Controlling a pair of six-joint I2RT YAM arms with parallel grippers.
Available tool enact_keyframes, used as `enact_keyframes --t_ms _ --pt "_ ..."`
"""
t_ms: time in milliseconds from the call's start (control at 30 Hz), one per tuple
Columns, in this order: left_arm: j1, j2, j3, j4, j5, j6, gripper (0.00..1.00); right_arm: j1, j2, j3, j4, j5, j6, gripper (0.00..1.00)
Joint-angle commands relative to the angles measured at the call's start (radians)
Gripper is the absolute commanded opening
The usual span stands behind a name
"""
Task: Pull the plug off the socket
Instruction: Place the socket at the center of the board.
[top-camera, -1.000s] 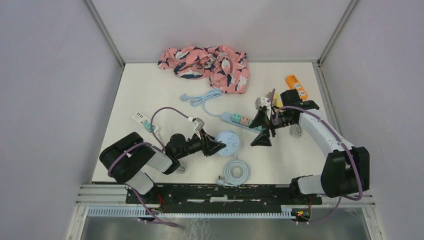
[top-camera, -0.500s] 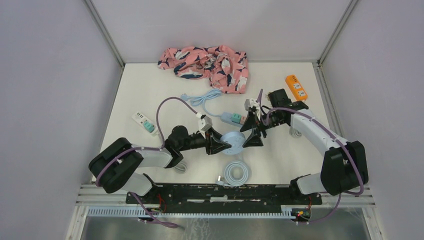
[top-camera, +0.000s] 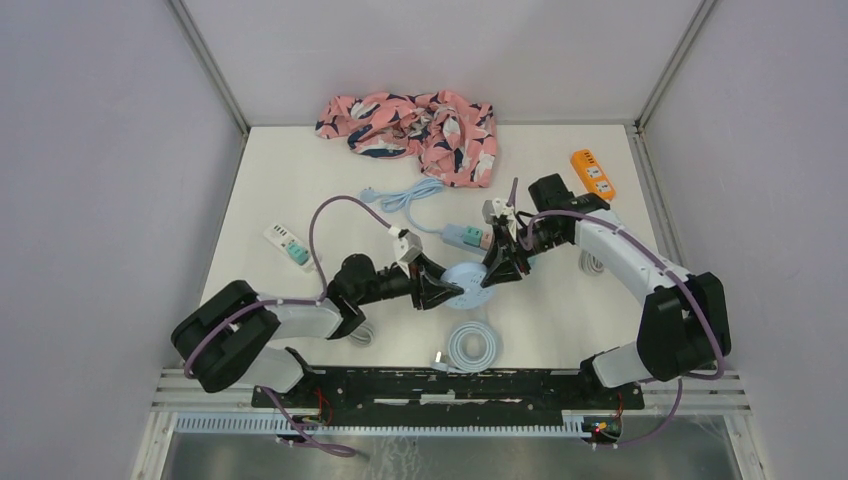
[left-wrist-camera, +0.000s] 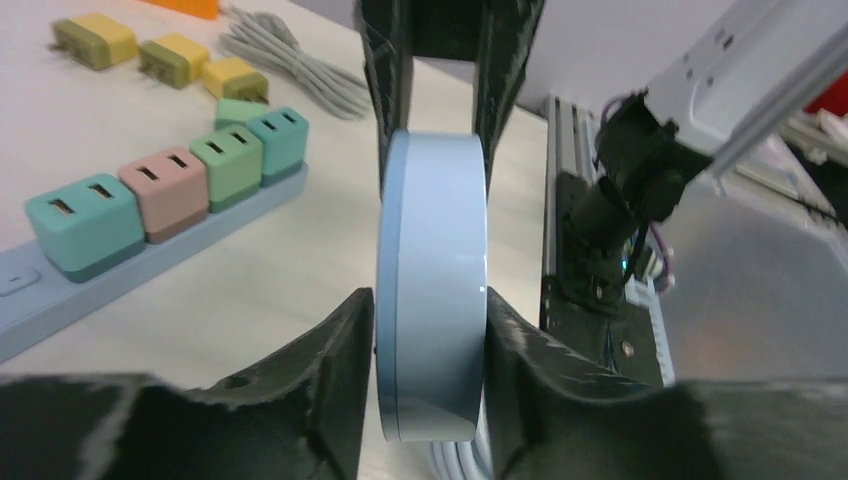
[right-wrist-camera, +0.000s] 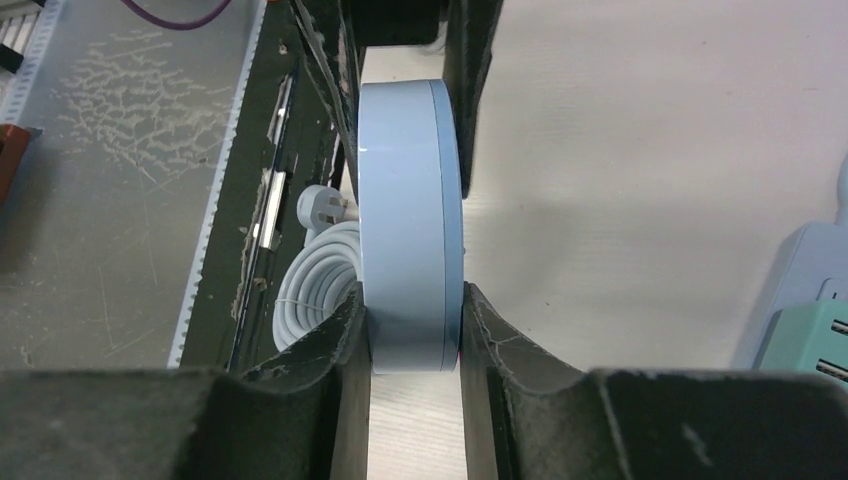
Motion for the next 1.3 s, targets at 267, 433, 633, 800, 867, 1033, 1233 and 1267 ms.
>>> enact_keyframes --t_ms 267,433,633,800,867,1033,1233,1267 --pt "0.004 -0.421 -0.174 -0.074 -0.464 -0.017 0.99 -0.083 0.063 0.244 -0.468 0.08 -0.296 0.02" --pt "0.004 -0.595 -0.239 -0.193 -0.53 -0.015 0.99 -0.218 0.105 0.332 -0.608 0.133 -0.371 0.02" --pt "0.004 -0.745 -0.305 -0.282 -0.585 -0.018 0.99 -0.338 0.091 0.364 -0.525 0.289 -0.208 0.02" --pt "0.003 -0.819 -0.311 -0.362 -0.603 0.003 0.99 -0.407 0.063 0.378 -0.358 0.45 -0.055 0.02" --pt "0.004 -0.84 -0.314 -0.38 -0.605 0.006 0.99 -0.428 0.075 0.408 -0.318 0.505 -0.031 0.02" --pt "0.005 -0.89 -0.332 -0.407 -0.614 0.004 0.99 -0.495 0.203 0.582 -0.332 0.555 0.003 0.02" --pt "0.004 -0.971 -0.349 -0.458 -0.632 0.008 0.99 -0.525 0.394 0.767 -0.28 0.688 0.105 0.03" --pt "0.004 -0.982 -0.352 -0.464 -0.636 0.009 0.99 -0.526 0.416 0.778 -0.248 0.719 0.133 0.04"
